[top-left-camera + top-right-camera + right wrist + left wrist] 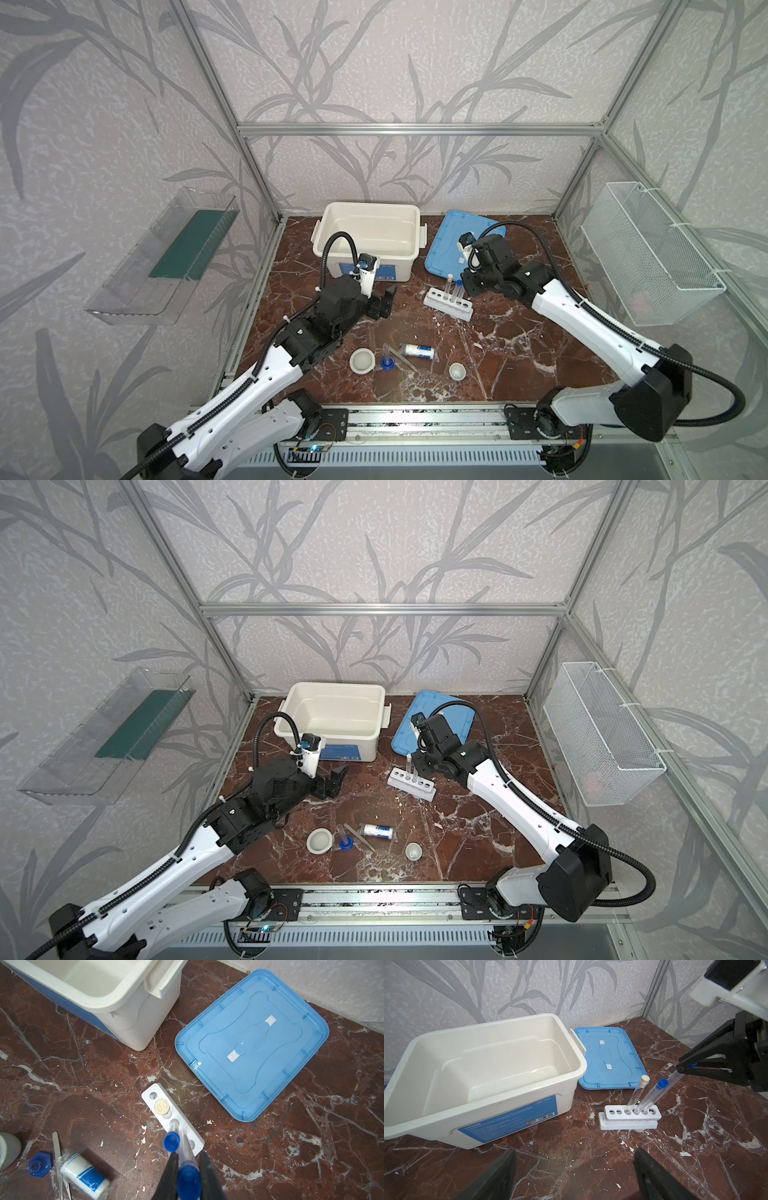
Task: Organize the chemistry lab equipment
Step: 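Lower the tube into a rack hole beside the other blue-capped tube with the right gripper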
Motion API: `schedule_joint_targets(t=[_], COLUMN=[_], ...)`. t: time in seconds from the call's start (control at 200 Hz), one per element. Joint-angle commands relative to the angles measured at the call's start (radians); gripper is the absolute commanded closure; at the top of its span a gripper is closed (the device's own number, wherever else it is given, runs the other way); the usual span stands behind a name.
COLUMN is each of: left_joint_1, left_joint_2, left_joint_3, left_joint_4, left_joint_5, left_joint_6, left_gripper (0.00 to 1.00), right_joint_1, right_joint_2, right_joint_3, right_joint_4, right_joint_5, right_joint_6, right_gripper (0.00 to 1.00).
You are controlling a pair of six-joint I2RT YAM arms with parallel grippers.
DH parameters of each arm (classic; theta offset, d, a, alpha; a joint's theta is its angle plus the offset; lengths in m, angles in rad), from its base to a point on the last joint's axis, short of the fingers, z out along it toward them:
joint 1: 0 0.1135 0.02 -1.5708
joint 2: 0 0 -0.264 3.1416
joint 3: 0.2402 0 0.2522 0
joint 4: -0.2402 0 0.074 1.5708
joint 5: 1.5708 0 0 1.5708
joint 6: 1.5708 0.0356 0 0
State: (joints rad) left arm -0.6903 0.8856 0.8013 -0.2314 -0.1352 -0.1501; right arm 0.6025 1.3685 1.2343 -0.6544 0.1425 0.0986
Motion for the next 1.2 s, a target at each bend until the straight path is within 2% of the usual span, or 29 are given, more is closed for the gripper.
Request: schedule_joint_targets(t=[0.0, 0.48, 1.195], left_joint_1=[0.006, 0.007, 0.006], left_joint_2=[-0.013, -0.012, -0.016], left_joint_3=[-0.008, -0.007, -0.013], left_joint_4=[0.018, -0.002, 0.008], left_joint_5=[0.003, -0.023, -0.003], left_joint_6=[-0.003, 0.022, 0.029], left_gripper=[0.12, 0.12, 0.12], right_joint_1=[0.005, 0.005, 0.005], right_joint_2=[-0.022, 0.015, 0.014], right_joint_3=[-0.025, -0.063, -0.119], right_joint_4=[-0.007, 0.055, 0.093], right_joint_5=[0.023, 0.008, 0.004], right_joint_6=[0.012, 0.013, 0.021], right_gripper=[0.90, 0.90, 0.90])
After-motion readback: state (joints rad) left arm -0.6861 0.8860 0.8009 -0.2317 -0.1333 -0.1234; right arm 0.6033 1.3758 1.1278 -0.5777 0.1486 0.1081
